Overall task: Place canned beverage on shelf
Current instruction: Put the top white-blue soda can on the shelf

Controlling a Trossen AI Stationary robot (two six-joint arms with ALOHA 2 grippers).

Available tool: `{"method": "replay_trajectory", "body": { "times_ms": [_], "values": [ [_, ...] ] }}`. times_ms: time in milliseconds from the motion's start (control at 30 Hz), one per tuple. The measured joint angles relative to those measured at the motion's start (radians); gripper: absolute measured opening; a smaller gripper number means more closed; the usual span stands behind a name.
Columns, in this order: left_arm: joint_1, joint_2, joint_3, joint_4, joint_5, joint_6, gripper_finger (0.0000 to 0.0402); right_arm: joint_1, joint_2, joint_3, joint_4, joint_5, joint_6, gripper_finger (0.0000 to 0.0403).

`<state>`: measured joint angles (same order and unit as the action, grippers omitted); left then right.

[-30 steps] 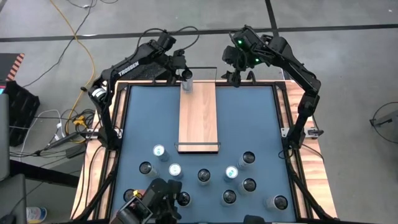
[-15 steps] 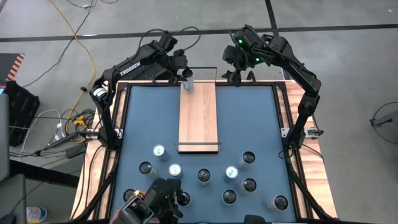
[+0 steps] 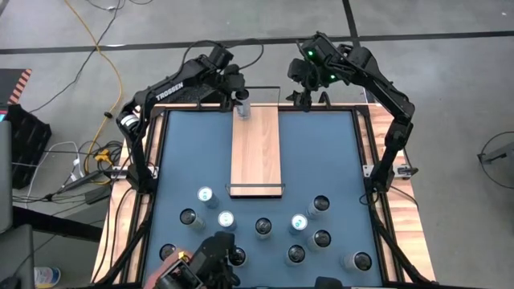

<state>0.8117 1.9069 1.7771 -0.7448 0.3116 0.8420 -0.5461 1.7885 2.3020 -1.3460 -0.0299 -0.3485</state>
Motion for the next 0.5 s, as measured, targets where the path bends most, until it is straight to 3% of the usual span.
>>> {"method": "replay_trajectory", "body": {
  "times_ms": [500],
  "values": [
    [-0.014, -0.06, 0.001, -0.007, -0.03, -0.065, 0.0291, -0.027, 0.0, 0.0, 0.079, -0.077, -0.003, 0.0337]
  ]
}}
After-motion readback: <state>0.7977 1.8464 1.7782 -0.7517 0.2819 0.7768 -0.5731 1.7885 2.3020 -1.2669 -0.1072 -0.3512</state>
